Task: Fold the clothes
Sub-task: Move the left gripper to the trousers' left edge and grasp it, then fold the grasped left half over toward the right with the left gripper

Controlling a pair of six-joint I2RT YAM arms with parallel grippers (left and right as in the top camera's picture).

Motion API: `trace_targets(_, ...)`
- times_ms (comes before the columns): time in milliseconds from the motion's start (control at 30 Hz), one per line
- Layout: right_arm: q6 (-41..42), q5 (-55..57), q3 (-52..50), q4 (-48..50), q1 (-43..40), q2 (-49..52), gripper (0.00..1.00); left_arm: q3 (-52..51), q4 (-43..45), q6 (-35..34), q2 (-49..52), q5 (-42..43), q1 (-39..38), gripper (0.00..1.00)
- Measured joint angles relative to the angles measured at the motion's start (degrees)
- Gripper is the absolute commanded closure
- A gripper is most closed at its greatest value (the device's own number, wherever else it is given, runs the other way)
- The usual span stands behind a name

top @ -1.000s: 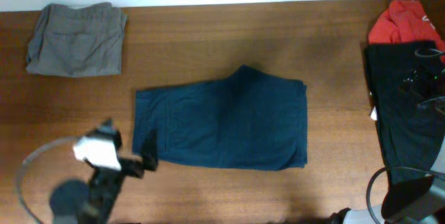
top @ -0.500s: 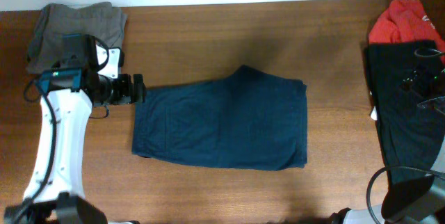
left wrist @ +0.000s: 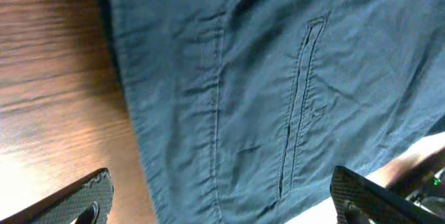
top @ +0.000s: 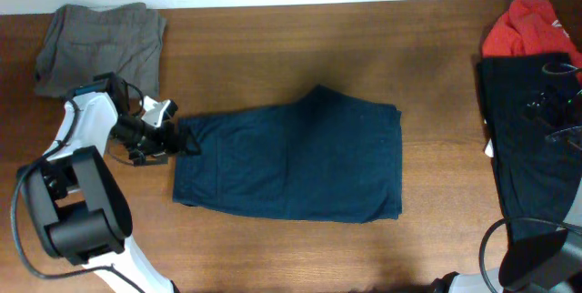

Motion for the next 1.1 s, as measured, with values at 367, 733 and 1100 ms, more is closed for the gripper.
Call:
trace_targets(367, -0.02, 0.0, 0.0, 0.0, 0.0, 0.0, 0.02, -0.17, -0.76, 1.66, 6.51, 5.07, 0.04, 0.59)
trace_targets(733, -0.02, 0.0, 0.0, -0.02, 0.0, 0.0, 0.02, 0.94, -2.01, -4.74, 8.33, -2.36, -0.15, 0.99)
trace_targets(1100, -0.04, 0.0, 0.0, 0.02, 0.0, 0.0, 0.02, 23.39, -25.7, -12.59, -0.09, -11.69, -1.66, 0.99)
